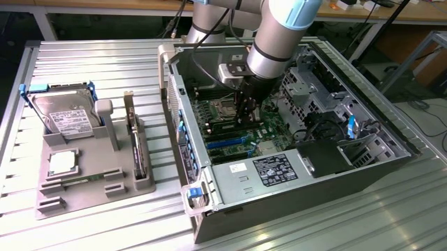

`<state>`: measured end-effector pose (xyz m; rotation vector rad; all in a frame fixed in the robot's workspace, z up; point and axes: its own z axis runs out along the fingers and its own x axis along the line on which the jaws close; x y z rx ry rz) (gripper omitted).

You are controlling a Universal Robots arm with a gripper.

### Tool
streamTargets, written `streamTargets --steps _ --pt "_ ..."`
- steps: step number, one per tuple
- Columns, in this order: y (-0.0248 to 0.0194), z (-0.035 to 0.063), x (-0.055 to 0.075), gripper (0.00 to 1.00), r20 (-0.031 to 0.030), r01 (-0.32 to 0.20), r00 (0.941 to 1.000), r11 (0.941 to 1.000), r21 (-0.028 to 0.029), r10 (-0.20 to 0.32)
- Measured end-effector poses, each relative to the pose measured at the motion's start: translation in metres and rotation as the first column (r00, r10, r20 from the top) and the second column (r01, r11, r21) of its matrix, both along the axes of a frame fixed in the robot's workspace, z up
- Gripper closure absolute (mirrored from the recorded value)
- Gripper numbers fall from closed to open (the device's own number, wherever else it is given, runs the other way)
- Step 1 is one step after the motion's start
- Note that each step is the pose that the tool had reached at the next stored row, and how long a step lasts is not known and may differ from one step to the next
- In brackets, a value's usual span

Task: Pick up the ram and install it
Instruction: 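Insert the ram into the slot, then press down the ram until it locks into place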

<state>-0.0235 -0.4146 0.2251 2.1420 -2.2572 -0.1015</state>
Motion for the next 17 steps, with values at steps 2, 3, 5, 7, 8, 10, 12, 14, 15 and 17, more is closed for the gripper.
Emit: streamTargets --steps 2,3,5,7,8,10,12,14,15,17 --pt "0.0000 0.0000 0.000 0.79 0.0000 0.000 1.0000 1.0000 0.0001 0.000" --pt "0.0000 0.0000 0.000 0.73 0.0001 0.000 1.0000 1.0000 0.0001 0.000" --pt "0.0005 0.0216 0.000 0.73 -0.0001 0.000 1.0000 1.0000 -0.0003 0.000" --pt "0.0016 0.0396 0.000 0.74 0.0000 0.001 1.0000 1.0000 -0.0010 -0.001" --pt "0.0019 0.0485 0.000 0.87 0.0000 0.001 1.0000 1.0000 -0.0012 -0.001" --pt "0.0025 0.0560 0.000 0.89 0.0001 0.001 1.0000 1.0000 -0.0029 -0.001" --pt "0.0025 0.0561 0.000 0.89 0.0000 0.001 1.0000 1.0000 -0.0031 -0.001" --pt "0.0025 0.0561 0.000 0.89 0.0000 0.001 1.0000 1.0000 -0.0031 -0.001" --pt "0.0025 0.0562 0.000 0.89 0.0000 0.001 1.0000 1.0000 -0.0032 -0.001" --pt "0.0025 0.0562 0.000 0.89 0.0000 0.001 1.0000 1.0000 -0.0032 -0.001"
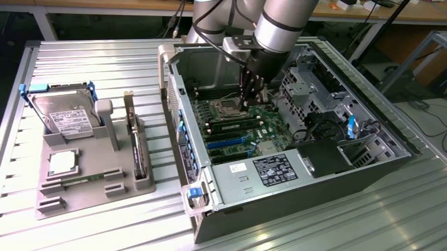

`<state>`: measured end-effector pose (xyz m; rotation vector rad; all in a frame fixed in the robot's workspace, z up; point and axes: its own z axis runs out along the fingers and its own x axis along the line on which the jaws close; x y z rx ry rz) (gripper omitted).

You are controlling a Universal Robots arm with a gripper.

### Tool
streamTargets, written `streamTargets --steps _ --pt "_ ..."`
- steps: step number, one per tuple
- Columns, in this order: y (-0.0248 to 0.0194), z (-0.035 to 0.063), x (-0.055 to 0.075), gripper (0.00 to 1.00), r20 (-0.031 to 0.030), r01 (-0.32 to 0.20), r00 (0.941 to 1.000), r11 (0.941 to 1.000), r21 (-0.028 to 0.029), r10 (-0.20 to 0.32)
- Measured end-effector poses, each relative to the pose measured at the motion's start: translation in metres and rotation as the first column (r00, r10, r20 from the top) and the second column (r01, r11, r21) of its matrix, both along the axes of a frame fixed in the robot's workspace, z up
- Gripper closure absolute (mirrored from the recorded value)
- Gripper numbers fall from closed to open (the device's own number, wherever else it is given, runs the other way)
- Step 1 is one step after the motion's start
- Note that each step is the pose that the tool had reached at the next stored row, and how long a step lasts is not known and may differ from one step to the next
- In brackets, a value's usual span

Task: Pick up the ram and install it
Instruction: 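Press down the ram until it locks into place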

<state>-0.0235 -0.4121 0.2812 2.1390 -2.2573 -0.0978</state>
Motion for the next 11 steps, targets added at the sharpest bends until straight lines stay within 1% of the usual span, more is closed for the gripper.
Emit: streamTargets --steps 3,4,5,6,7,8,10,11 --pt "0.0000 0.0000 0.000 0.89 0.0000 0.000 1.0000 1.0000 0.0000 0.000" --pt "0.0003 -0.0001 0.000 0.89 0.0017 0.000 1.0000 1.0000 -0.0003 0.000" --pt "0.0004 -0.0002 0.000 0.89 0.0018 0.000 1.0000 1.0000 0.0000 0.000" --pt "0.0005 -0.0003 0.003 0.89 0.0020 0.000 1.0000 1.0000 0.0001 0.000" --pt "0.0005 -0.0014 0.009 0.89 0.0020 0.000 1.0000 1.0000 0.0003 0.000" --pt "0.0007 -0.0023 0.013 0.89 0.0022 0.000 1.0000 1.0000 0.0000 0.000" --pt "0.0012 -0.0074 0.019 0.89 0.0026 0.000 1.0000 1.0000 -0.0001 0.000" --pt "0.0014 -0.0111 0.023 0.89 0.0026 0.000 1.0000 1.0000 -0.0010 0.000"
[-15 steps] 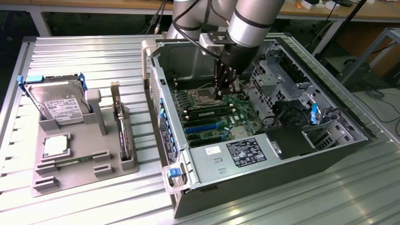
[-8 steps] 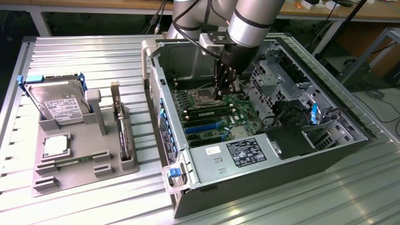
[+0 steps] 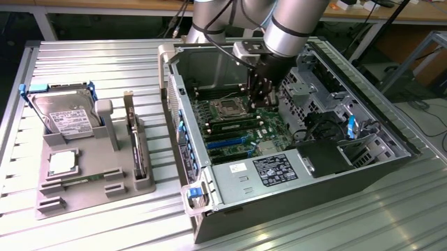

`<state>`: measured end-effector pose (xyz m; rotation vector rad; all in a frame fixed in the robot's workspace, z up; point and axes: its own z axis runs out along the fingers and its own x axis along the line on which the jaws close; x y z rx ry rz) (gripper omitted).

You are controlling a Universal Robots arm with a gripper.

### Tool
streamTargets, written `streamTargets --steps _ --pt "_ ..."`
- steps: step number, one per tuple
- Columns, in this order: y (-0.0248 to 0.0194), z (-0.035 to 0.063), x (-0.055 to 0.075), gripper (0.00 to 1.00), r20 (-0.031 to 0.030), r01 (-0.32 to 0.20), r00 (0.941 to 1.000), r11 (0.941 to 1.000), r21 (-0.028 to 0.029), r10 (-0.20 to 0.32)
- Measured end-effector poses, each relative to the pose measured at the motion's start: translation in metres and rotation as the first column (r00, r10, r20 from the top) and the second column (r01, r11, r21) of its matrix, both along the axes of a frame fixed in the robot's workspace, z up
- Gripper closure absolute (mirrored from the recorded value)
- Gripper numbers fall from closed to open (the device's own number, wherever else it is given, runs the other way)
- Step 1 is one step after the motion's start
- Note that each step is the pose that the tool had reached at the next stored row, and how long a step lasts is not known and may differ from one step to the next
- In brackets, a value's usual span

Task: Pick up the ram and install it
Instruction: 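Press down the ram until it locks into place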

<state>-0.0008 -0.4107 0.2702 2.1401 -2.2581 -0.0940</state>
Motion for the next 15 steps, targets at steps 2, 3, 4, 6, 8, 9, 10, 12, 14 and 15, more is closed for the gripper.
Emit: streamTargets --steps 2,3,4,6,8,9,10,12,14,15 --pt "0.0007 -0.0035 0.010 0.89 0.0040 -0.002 1.0000 1.0000 -0.0016 0.002" --pt "0.0008 -0.0048 0.013 0.89 0.0058 -0.002 1.0000 1.0000 -0.0019 0.002" --pt "0.0008 -0.0062 0.016 0.89 0.0070 -0.002 1.0000 1.0000 -0.0024 0.002" --pt "0.0009 -0.0092 0.020 0.89 0.0094 -0.002 1.0000 1.0000 -0.0045 0.003" --pt "0.0002 -0.0130 0.024 0.89 0.0133 -0.003 0.9999 1.0000 -0.0066 0.003" --pt "-0.0013 -0.0159 0.026 0.89 0.0138 -0.003 0.9999 1.0000 -0.0068 0.003" --pt "-0.0032 -0.0199 0.027 0.89 0.0140 -0.003 0.9999 1.0000 -0.0068 0.003" --pt "-0.0036 -0.0212 0.027 0.89 0.0147 -0.003 0.9999 1.0000 -0.0071 0.003" --pt "-0.0036 -0.0222 0.027 0.89 0.0164 -0.003 0.9999 1.0000 -0.0070 0.003" --pt "-0.0036 -0.0234 0.027 0.89 0.0197 -0.003 0.9998 1.0000 -0.0072 0.003"
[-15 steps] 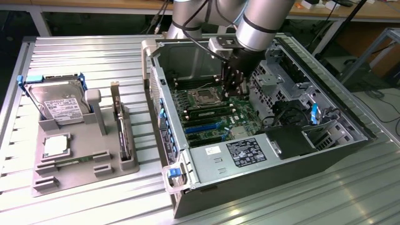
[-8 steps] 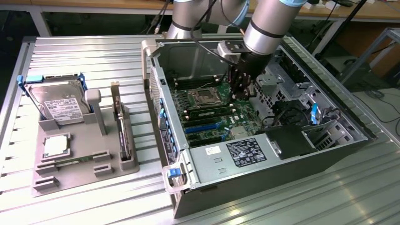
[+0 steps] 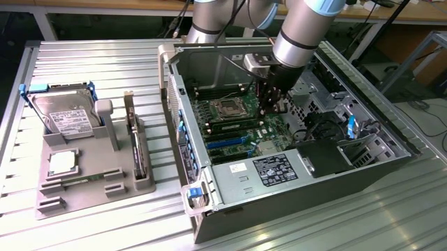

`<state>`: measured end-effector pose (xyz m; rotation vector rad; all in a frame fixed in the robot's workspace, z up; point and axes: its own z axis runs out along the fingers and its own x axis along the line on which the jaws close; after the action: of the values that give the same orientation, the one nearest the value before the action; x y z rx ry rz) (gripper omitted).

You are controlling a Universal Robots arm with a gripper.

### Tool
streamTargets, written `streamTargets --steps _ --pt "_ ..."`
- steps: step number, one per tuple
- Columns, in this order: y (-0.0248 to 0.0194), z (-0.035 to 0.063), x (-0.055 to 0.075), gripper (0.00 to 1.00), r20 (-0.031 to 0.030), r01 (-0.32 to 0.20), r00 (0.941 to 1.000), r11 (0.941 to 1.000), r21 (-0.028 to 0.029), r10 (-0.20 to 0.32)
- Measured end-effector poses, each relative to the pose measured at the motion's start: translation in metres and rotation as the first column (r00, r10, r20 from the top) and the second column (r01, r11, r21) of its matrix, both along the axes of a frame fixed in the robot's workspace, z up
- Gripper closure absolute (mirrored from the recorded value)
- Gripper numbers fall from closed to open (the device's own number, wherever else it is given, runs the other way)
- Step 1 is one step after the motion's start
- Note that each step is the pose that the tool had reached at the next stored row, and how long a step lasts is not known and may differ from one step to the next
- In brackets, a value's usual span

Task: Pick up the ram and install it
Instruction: 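Press down the ram until it locks into place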

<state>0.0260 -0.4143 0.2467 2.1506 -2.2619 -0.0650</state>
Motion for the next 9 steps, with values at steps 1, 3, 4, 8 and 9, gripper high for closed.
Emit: streamTargets --steps 1,3,4,8,9 --pt "0.0000 -0.0009 0.0000 0.89 0.0022 0.000 1.0000 1.0000 0.0002 0.000" --pt "-0.0003 -0.0052 0.0000 0.89 0.0095 0.000 1.0000 1.0000 0.0000 0.000" --pt "-0.0003 -0.0051 0.0000 0.89 0.0095 0.000 1.0000 1.0000 -0.0002 0.000" --pt "-0.0003 -0.0053 -0.0019 0.89 0.0096 0.000 1.0000 1.0000 0.0001 0.000" --pt "-0.0002 -0.0053 -0.0025 0.89 0.0096 0.000 1.0000 1.0000 0.0001 0.000"
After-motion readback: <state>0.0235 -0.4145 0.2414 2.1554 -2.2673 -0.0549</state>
